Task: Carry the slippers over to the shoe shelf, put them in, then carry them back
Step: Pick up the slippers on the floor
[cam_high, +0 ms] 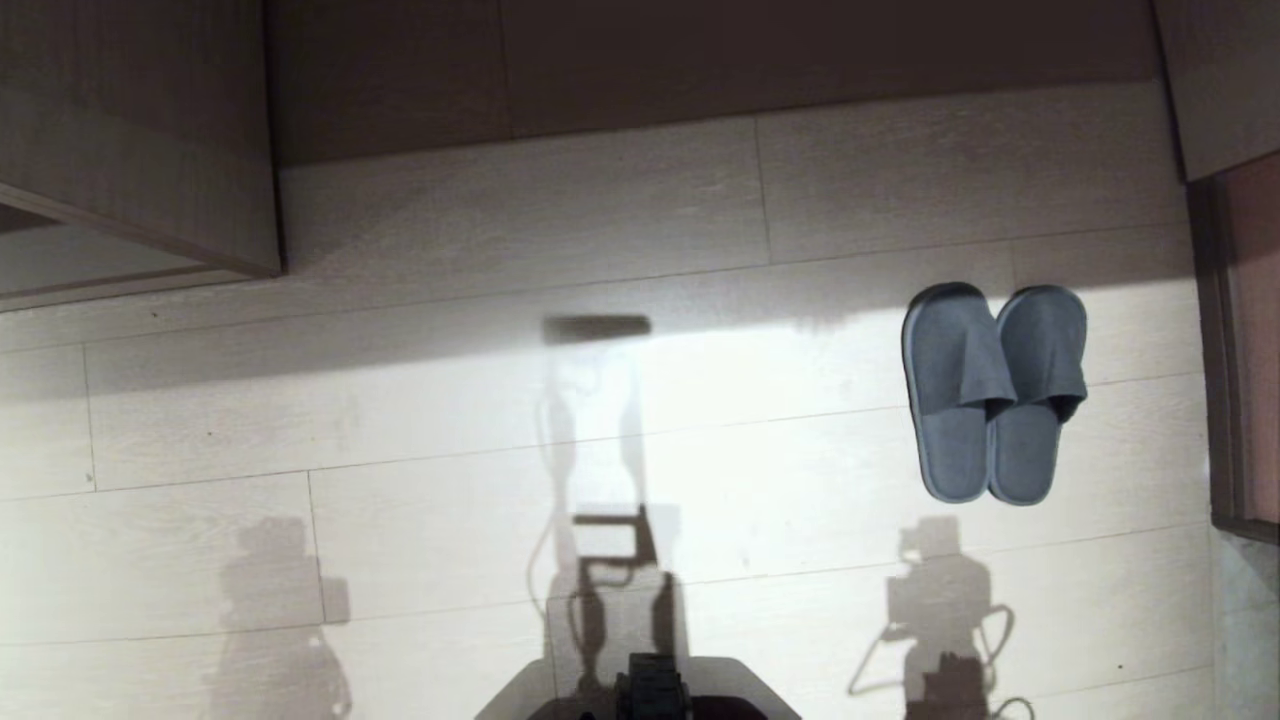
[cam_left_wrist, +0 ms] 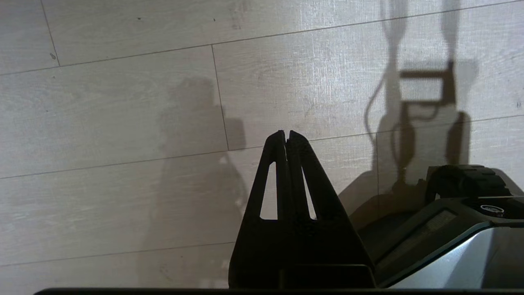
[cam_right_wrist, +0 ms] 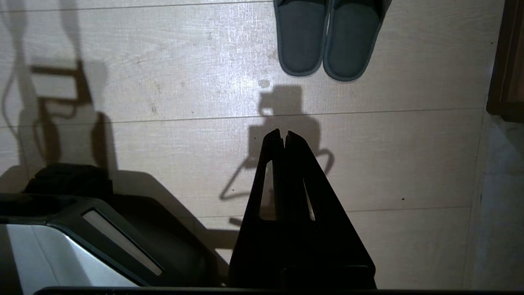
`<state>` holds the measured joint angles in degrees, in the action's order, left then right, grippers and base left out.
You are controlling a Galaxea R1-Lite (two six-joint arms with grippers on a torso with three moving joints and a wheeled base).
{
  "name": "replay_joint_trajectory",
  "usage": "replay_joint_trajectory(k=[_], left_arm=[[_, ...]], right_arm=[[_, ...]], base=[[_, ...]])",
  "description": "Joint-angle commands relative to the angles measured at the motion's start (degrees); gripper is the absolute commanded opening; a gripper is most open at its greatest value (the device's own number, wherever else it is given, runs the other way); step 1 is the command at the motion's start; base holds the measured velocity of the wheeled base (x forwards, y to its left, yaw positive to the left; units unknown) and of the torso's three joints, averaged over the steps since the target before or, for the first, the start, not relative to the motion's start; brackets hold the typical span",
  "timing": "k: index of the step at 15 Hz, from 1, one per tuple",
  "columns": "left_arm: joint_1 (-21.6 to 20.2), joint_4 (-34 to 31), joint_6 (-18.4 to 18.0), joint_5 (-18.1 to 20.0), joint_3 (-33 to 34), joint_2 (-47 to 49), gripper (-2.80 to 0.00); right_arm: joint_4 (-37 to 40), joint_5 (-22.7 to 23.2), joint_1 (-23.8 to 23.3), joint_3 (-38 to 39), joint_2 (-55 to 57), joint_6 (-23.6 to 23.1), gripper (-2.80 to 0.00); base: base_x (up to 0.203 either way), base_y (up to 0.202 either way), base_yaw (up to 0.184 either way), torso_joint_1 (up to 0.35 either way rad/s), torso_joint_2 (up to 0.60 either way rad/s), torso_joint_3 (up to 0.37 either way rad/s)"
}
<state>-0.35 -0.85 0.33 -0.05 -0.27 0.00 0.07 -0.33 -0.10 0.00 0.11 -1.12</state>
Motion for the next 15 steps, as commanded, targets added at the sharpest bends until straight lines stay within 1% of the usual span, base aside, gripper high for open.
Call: replay_joint_trajectory(k=[1,15], left_arm=[[-0.1,0.0,0.0,0.0,0.0,0.1,-2.80],[0.0,0.1,0.1,0.0,0.0,0.0,-2.80]], right_arm=[[0.0,0.0,0.0,0.0,0.1,0.0,-2.80],[0.0,-0.2,0.0,0.0,0.1,0.4,-2.80]], base=[[0.000,0.000,0.000,0.006,0.01,-0.197],[0.000,0.000,0.000,0.003,0.00,-0.190]])
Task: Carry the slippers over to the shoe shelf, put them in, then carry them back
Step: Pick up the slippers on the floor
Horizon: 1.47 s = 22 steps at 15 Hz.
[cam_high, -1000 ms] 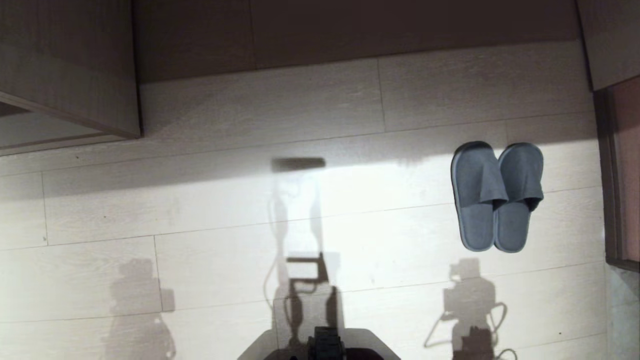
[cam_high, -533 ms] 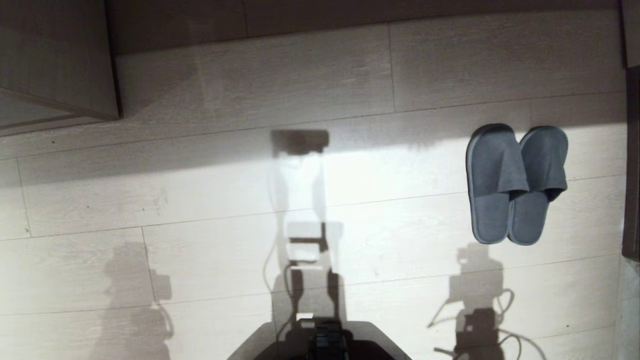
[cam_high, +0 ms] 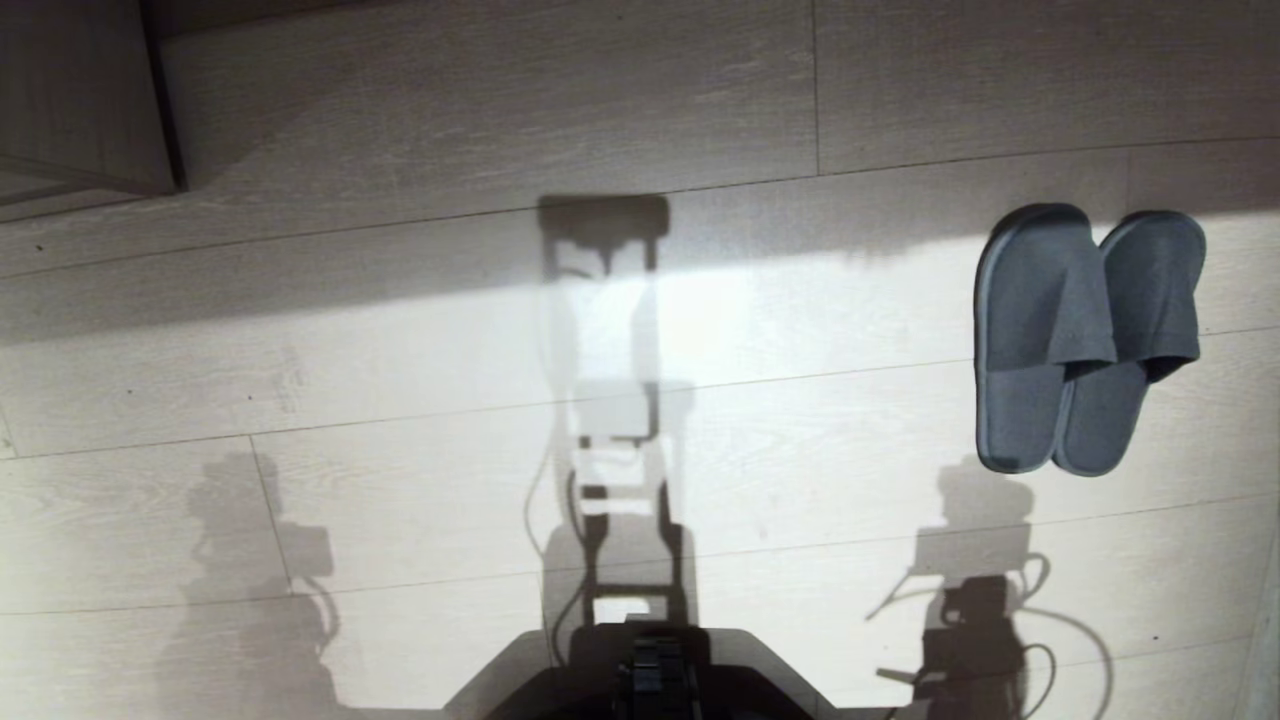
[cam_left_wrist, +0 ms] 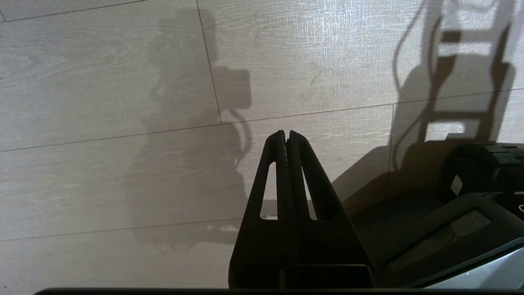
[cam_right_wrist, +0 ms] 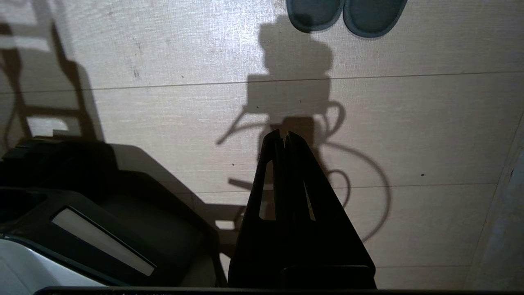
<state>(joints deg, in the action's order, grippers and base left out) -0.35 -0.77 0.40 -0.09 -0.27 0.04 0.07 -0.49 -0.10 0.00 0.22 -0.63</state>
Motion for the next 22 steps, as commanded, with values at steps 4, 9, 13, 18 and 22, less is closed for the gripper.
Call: replay_joint_trajectory(k=[4,9,13,18,22], left_arm=[[0.0,0.1,0.1,0.0,0.1,0.0,-2.80],[-0.1,0.2,0.0,0.0,0.1,0.0,-2.80],[-0.1,0.2,0.0,0.0,0.2,0.0,-2.80],[-0.1,0.2,0.0,0.0,0.2,0.0,-2.80],[-0.1,0.2,-0.1,0.0,0.2,0.0,-2.80]], right_arm=[[0.0,0.0,0.0,0.0,0.0,0.0,-2.80],[2.3,-0.8,0.0,-9.0,7.0,2.1,-2.80],[1.9,-2.3,-0.1,-17.1,26.5,3.6,-2.80],[-12.8,-3.8,-0.6,-23.9,54.3,3.9,-2.80],[-22.7,-3.7,-4.1,-28.0,73.5,-1.0,-2.80]], base=[[0.000,0.000,0.000,0.002,0.00,-0.031],[0.000,0.000,0.000,0.000,0.00,0.000],[0.000,0.000,0.000,0.000,0.00,0.000],[0.000,0.000,0.000,0.000,0.00,0.000],[0.000,0.000,0.000,0.000,0.00,0.000]])
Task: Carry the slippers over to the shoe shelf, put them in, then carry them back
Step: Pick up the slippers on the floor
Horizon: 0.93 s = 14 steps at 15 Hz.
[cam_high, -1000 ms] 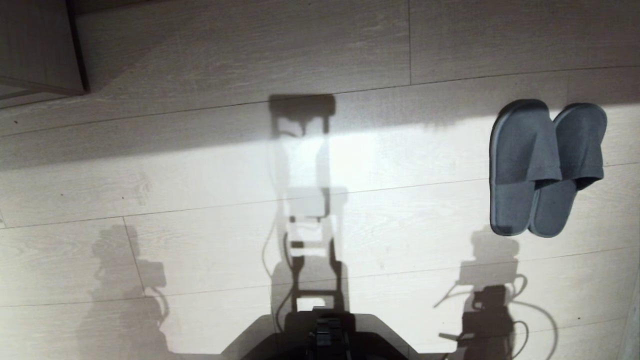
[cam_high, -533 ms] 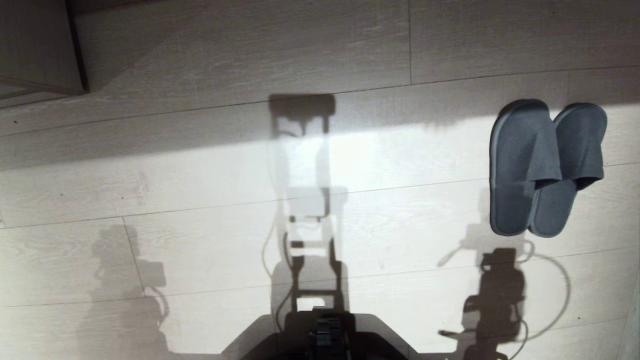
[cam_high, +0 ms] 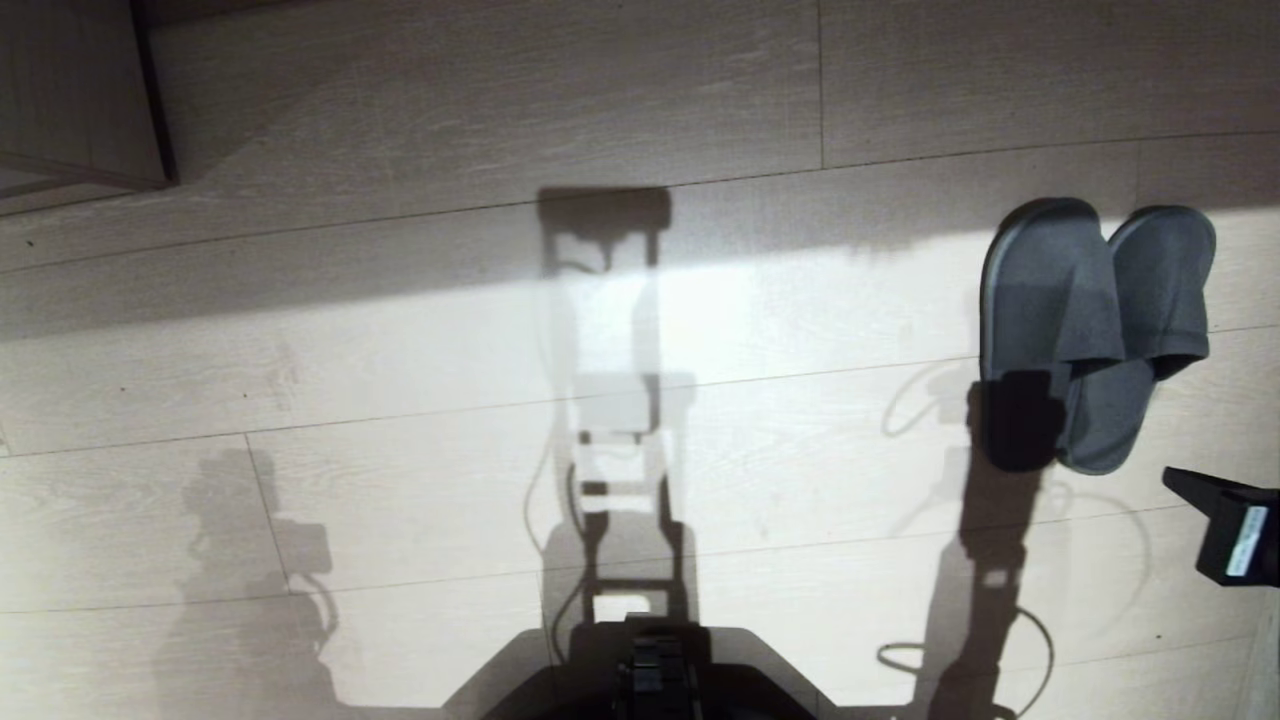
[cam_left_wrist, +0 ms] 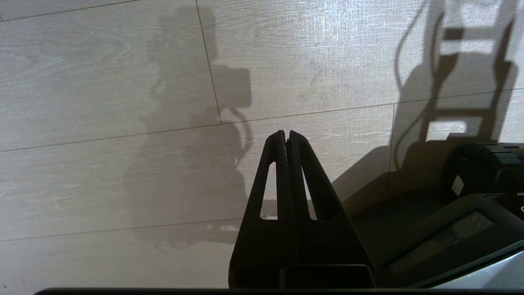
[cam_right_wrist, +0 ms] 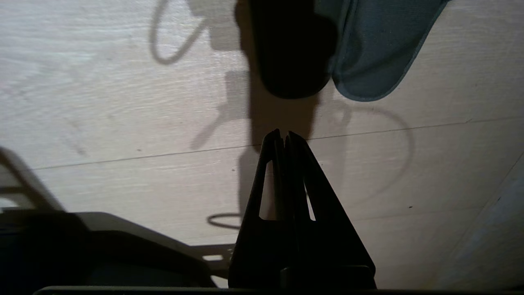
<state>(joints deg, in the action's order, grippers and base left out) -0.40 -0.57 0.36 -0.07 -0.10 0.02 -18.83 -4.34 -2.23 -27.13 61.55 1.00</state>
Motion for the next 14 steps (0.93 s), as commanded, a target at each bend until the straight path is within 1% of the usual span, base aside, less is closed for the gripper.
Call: replay_joint_trajectory(k=[1,3,4,5,6,8,9,11,13,14], left_arm=[[0.0,0.0,0.0,0.0,0.0,0.0,-2.80],[0.0,0.0,0.0,0.0,0.0,0.0,-2.80],[0.0,0.0,0.0,0.0,0.0,0.0,-2.80],[0.0,0.0,0.0,0.0,0.0,0.0,-2.80],[0.0,0.0,0.0,0.0,0.0,0.0,-2.80],[0.0,0.0,-0.1,0.0,0.0,0.0,-2.80],[0.0,0.0,-0.1,0.0,0.0,0.0,-2.80],[0.0,0.0,-0.4,0.0,0.0,0.0,-2.80],[0.0,0.0,-0.4,0.0,0.0,0.0,-2.80],[0.0,0.0,-0.4,0.0,0.0,0.0,-2.80]], right_arm=[[-7.9,0.8,-4.0,-0.5,15.9,-5.5,-2.80],[-22.5,3.9,-8.8,2.1,21.7,-10.4,-2.80],[-26.7,7.0,-11.2,4.0,22.6,-11.8,0.00],[-27.3,10.3,-12.8,5.1,22.0,-12.4,0.00],[-27.5,11.7,-13.8,5.5,21.7,-12.7,0.00],[-27.7,12.0,-16.5,5.1,22.3,-13.6,0.00],[-29.3,13.5,-18.0,4.9,23.6,-14.6,0.00],[-37.7,17.5,-20.2,5.3,27.7,-15.0,0.00],[-47.3,19.1,-21.7,5.7,34.7,-15.0,0.00],[-53.9,19.8,-22.1,6.2,37.6,-14.9,0.00]], base=[[0.000,0.000,0.000,0.000,0.00,0.000],[0.000,0.000,0.000,0.000,0.00,0.000],[0.000,0.000,0.000,0.000,0.00,0.000],[0.000,0.000,0.000,0.000,0.00,0.000],[0.000,0.000,0.000,0.000,0.00,0.000],[0.000,0.000,0.000,0.000,0.00,0.000],[0.000,0.000,0.000,0.000,0.00,0.000],[0.000,0.000,0.000,0.000,0.00,0.000],[0.000,0.000,0.000,0.000,0.00,0.000],[0.000,0.000,0.000,0.000,0.00,0.000]])
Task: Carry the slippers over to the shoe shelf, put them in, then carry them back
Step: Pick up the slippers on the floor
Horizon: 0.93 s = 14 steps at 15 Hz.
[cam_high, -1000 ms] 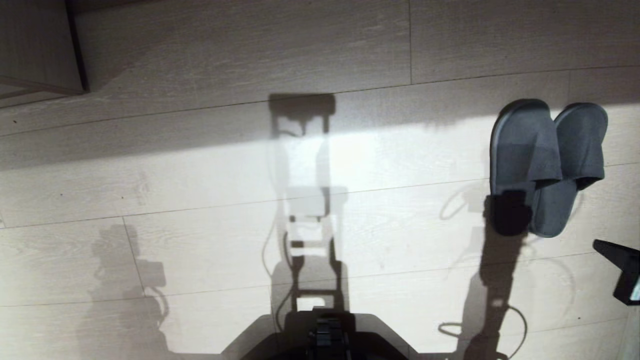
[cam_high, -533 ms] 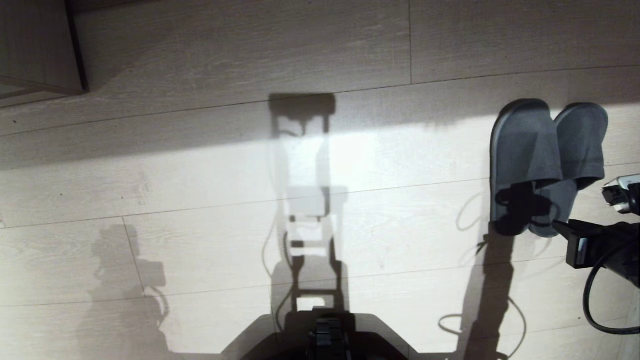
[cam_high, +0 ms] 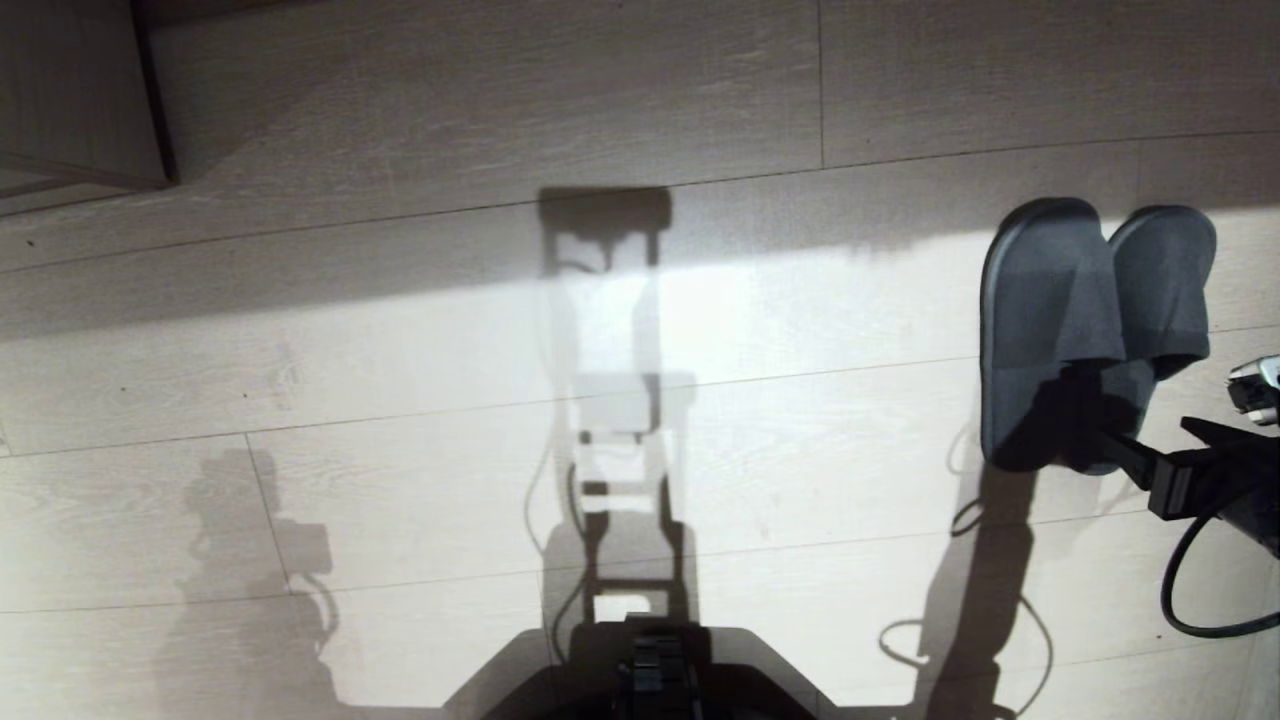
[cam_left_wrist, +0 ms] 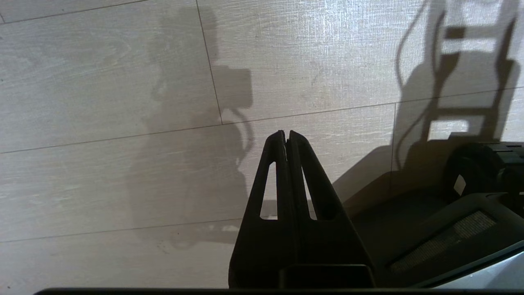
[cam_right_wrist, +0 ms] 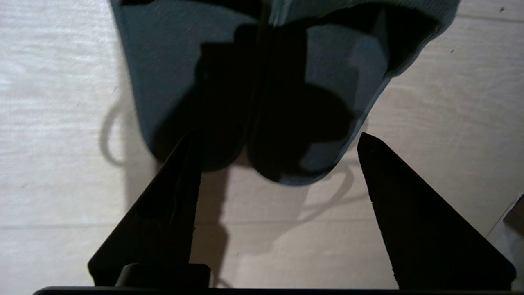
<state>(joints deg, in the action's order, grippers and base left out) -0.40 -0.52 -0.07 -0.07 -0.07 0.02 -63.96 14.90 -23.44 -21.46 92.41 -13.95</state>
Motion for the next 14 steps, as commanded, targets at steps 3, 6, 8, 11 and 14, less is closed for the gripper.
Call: replay_joint_trajectory(k=[3,6,8,11,14], left_arm=[[0.0,0.0,0.0,0.0,0.0,0.0,-2.80],[0.0,0.0,0.1,0.0,0.1,0.0,-2.80],[0.0,0.0,0.0,0.0,0.1,0.0,-2.80],[0.0,0.0,-0.1,0.0,0.1,0.0,-2.80],[0.0,0.0,-0.1,0.0,0.1,0.0,-2.80]], right_arm=[[-15.8,4.6,-0.4,2.3,10.3,4.0,0.00],[-22.5,4.6,-0.1,0.5,14.5,4.8,0.00],[-23.6,4.5,0.4,-2.1,16.7,6.5,0.00],[-23.7,4.3,1.2,-6.8,17.2,7.5,0.00],[-23.7,2.8,4.7,-11.6,17.7,10.2,0.00]], base=[[0.000,0.000,0.000,0.000,0.00,0.000],[0.000,0.000,0.000,0.000,0.00,0.000],[0.000,0.000,0.000,0.000,0.00,0.000],[0.000,0.000,0.000,0.000,0.00,0.000],[0.000,0.000,0.000,0.000,0.00,0.000]])
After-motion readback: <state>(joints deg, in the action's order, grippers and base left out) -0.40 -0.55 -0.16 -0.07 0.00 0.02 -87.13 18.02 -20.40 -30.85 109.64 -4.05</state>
